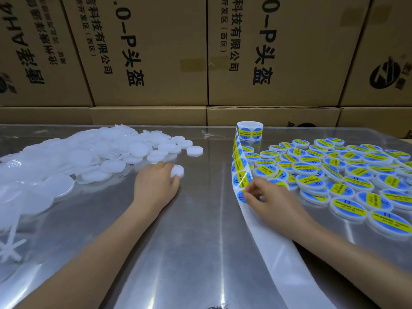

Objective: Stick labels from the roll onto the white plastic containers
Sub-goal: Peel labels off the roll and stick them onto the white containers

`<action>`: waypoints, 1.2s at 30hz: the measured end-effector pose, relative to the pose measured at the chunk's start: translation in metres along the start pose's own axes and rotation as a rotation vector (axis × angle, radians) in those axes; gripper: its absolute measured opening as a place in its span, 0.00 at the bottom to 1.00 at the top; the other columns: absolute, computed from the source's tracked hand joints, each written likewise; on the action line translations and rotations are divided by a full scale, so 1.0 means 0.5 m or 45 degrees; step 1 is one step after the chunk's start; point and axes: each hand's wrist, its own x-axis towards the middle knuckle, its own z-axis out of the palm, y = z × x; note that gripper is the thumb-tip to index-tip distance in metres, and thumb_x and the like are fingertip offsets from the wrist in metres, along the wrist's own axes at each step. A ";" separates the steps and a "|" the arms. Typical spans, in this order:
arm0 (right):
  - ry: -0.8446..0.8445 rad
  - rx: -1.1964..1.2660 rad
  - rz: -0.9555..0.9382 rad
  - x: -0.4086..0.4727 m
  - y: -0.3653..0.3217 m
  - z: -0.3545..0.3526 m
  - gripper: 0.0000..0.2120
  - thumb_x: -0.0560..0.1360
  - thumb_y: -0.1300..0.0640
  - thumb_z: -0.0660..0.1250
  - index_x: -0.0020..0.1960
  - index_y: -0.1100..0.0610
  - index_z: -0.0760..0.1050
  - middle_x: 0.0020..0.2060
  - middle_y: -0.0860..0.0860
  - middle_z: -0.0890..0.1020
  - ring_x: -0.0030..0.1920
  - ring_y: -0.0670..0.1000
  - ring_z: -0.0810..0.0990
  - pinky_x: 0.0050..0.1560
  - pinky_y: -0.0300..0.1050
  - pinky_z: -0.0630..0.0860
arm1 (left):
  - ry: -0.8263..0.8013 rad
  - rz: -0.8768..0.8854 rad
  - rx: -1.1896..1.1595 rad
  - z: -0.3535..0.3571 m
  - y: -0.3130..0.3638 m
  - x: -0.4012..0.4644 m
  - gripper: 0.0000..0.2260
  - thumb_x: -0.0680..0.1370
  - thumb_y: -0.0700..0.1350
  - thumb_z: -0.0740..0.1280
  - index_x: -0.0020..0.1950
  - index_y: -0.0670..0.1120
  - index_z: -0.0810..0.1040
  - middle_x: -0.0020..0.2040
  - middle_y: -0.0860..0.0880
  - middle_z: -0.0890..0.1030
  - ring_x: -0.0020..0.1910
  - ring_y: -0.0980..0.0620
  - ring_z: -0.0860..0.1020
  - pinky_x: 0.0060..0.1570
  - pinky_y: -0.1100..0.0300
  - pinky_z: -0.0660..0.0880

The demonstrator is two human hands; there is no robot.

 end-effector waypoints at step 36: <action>0.043 -0.102 -0.314 -0.004 -0.006 0.014 0.10 0.71 0.44 0.69 0.48 0.48 0.75 0.49 0.45 0.80 0.54 0.45 0.73 0.53 0.41 0.69 | -0.403 0.696 -0.588 -0.028 0.103 -0.047 0.26 0.68 0.71 0.63 0.56 0.54 0.79 0.53 0.58 0.79 0.55 0.59 0.74 0.60 0.58 0.67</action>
